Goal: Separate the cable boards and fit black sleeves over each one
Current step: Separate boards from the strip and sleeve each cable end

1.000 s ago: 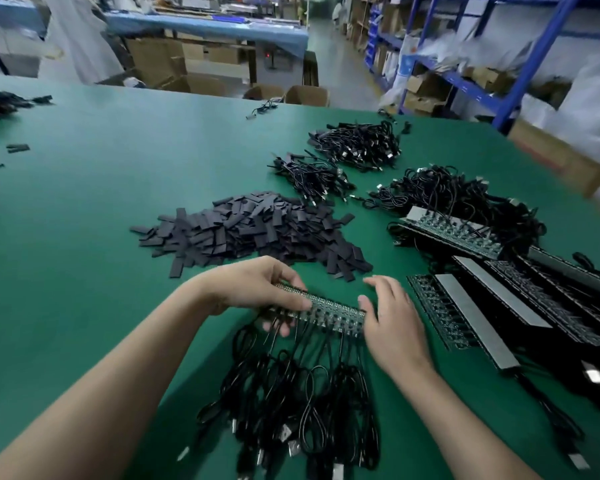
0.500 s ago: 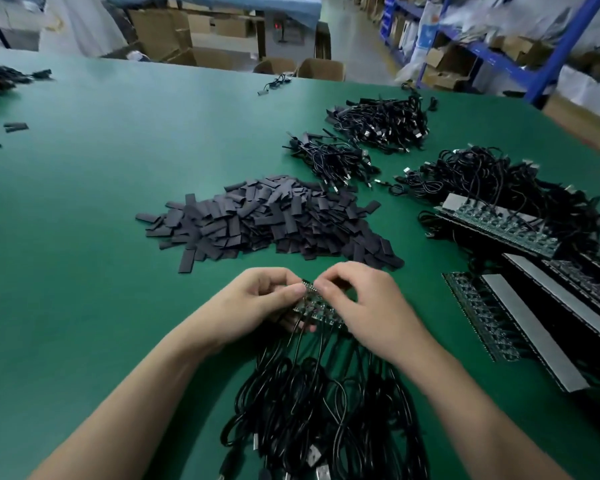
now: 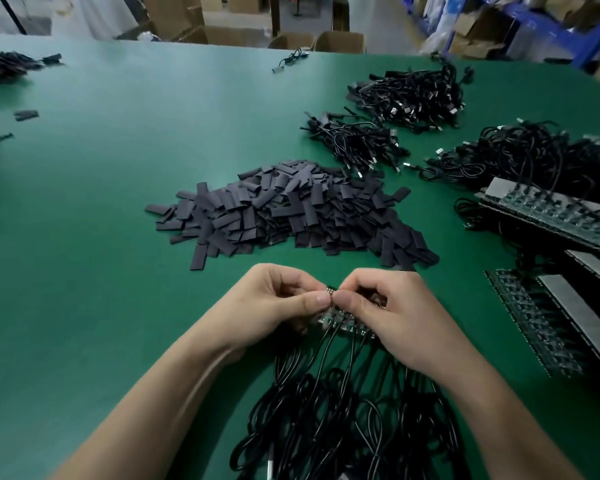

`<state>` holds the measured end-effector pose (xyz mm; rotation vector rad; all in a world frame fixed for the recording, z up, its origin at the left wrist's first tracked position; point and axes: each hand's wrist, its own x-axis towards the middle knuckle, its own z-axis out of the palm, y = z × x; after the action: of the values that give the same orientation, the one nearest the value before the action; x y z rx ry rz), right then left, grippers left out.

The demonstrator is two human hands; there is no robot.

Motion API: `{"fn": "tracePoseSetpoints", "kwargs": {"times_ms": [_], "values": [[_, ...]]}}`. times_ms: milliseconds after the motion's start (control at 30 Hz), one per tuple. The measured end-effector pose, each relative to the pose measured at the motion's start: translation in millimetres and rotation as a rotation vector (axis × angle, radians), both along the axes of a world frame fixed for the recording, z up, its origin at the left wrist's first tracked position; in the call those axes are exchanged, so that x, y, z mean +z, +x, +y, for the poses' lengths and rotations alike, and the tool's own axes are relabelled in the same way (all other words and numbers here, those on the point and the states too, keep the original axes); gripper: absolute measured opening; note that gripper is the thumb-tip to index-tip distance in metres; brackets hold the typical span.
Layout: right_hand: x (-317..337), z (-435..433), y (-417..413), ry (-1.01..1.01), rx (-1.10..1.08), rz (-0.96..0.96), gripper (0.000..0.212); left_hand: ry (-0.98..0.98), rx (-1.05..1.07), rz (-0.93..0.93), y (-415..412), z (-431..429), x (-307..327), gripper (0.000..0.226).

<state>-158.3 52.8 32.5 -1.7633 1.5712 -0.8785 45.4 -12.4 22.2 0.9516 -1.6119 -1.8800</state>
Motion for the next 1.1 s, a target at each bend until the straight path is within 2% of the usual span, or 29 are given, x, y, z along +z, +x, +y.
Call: {"fn": "tracePoseSetpoints", "kwargs": {"times_ms": [133, 267, 333, 400, 533, 600, 733, 833, 933, 1100], "values": [[2, -1, 1, -0.029, 0.019, -0.025, 0.019, 0.046, 0.005, 0.044, 0, -1, 1, 0.008], [-5, 0, -2, -0.046, -0.031, 0.097, 0.016, 0.034, 0.098, 0.108, 0, -2, 0, 0.008], [-8, 2, 0, -0.123, -0.05, 0.201, 0.028, -0.046, 0.145, 0.122, -2, 0, -1, 0.004], [-8, 5, 7, -0.193, -0.056, 0.192, 0.04, -0.156, 0.16, 0.129, -7, 4, -2, 0.005], [-10, 10, 20, -0.162, -0.097, -0.101, 0.034, -0.253, 0.169, 0.136, -12, 6, 4, 0.009], [-8, 12, 20, -0.101, -0.046, -0.225, 0.028, -0.331, 0.187, 0.069, -7, -2, 11, 0.017], [7, 17, 22, -0.052, 0.12, -0.651, 0.026, -0.805, 0.452, -0.407, -6, -47, 18, 0.024], [21, 21, 24, -0.044, 0.166, -0.911, 0.025, -0.96, 0.478, -0.668, -16, -81, 17, 0.04], [34, 24, 22, -0.083, 0.215, -1.054, 0.025, -1.013, 0.395, -0.842, -22, -101, 11, 0.054], [62, 27, 1, -0.238, 0.148, -1.106, 0.027, -1.092, 0.429, -0.857, -23, -108, 3, 0.047]]}}
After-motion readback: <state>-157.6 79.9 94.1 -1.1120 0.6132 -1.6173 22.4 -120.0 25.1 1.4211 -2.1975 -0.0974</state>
